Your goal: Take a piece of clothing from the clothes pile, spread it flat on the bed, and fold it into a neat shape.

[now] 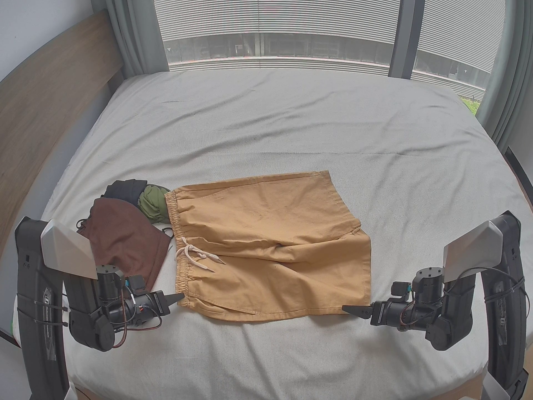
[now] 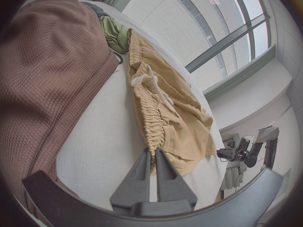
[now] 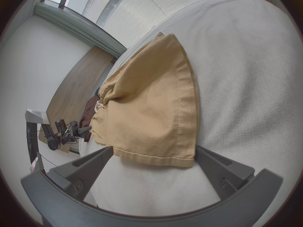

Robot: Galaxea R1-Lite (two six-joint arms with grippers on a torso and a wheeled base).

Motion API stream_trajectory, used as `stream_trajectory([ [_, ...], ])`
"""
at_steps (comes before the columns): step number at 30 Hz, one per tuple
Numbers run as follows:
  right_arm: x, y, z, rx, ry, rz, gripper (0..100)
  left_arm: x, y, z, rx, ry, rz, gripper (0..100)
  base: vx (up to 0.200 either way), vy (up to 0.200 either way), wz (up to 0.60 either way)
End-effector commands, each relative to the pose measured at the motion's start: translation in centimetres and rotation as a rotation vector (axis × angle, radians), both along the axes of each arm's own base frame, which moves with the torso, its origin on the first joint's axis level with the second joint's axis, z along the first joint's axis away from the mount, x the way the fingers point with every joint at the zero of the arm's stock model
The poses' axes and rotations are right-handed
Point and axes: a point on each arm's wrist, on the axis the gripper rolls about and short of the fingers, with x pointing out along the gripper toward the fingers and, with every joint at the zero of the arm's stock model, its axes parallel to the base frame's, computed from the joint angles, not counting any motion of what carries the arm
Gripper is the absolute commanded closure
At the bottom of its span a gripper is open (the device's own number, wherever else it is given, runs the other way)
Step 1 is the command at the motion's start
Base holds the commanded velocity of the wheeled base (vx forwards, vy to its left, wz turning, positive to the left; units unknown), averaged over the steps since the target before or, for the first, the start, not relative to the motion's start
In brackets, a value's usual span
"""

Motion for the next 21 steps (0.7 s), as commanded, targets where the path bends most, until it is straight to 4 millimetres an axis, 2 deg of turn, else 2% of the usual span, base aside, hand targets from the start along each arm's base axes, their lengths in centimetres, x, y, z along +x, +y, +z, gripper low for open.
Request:
stream_trajectory([
  [1,0.0,0.7,-0.1,0.015,0.012,0.011,0,0.0,0.0,0.0,0.000,-0.001,-0.001,100,0.000,0.000,0.00],
  [10,0.0,0.2,0.7,0.042,0.012,0.014,0,0.0,-0.1,0.0,0.002,-0.004,-0.004,100,0.000,0.000,0.00],
  [15,-0.3,0.0,4.3,0.173,0.018,0.021,0,0.1,-0.1,-0.1,0.001,-0.004,-0.007,100,0.000,0.000,0.00],
  [21,-0.2,-1.0,4.8,0.184,0.008,-0.007,0,0.1,-0.1,-0.1,0.001,-0.004,-0.007,100,0.000,0.000,0.00],
])
